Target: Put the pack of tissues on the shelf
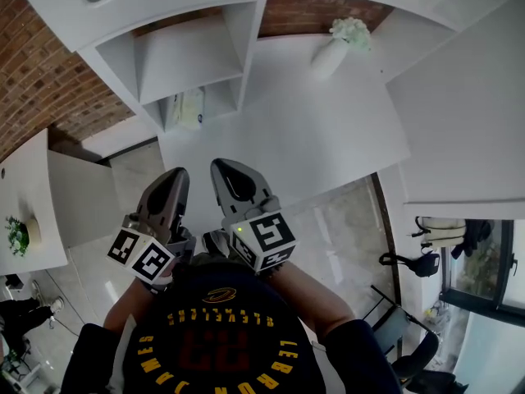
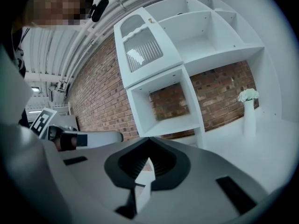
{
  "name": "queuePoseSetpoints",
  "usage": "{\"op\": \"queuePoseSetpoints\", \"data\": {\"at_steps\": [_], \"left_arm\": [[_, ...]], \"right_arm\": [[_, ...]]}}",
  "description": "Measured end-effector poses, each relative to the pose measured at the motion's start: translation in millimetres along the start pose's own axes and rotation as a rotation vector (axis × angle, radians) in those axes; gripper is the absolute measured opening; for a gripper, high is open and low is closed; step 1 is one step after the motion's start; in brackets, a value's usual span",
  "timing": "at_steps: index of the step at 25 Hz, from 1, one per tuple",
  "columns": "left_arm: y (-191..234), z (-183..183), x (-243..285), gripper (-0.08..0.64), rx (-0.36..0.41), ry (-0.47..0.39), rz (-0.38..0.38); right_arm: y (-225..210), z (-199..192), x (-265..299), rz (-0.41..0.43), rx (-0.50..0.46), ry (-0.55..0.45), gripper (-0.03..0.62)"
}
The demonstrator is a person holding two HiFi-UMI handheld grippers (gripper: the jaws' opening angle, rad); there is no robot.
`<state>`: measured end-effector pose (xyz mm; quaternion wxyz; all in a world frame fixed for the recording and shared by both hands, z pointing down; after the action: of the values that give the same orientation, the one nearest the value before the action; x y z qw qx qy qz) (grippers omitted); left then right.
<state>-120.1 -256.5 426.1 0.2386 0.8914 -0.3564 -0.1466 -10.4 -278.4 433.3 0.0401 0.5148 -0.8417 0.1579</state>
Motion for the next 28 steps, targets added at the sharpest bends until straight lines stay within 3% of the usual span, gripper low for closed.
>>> {"op": "queuePoseSetpoints", "data": {"at_steps": [6,22,28], "left_arm": [[-7,0,7,0.003,0.077,0.029,-0.002],[-16,3,16,0.003,0.129,0.035,-0.006],[-22,8,20,0.003,0.186,0.038,-0.014]], "right_arm": [[0,2,-1,0.013,-0.006,-0.009,-0.002],[1,13,-7,0.066,0.0,-0.032,-0.002],[1,20,-5,0.08,0.003,-0.056,-0.002]]}}
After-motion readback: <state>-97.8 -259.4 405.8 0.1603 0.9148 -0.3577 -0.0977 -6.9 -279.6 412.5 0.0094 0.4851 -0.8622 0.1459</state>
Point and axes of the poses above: the fingertips, and each gripper's own axes: x forward along the fingers, y to its left, z out of its top, the point moved 4 cm from there along -x, backward along the fingers, and after that the axes turned 13 degrees about -z, right-handed, at the moved point
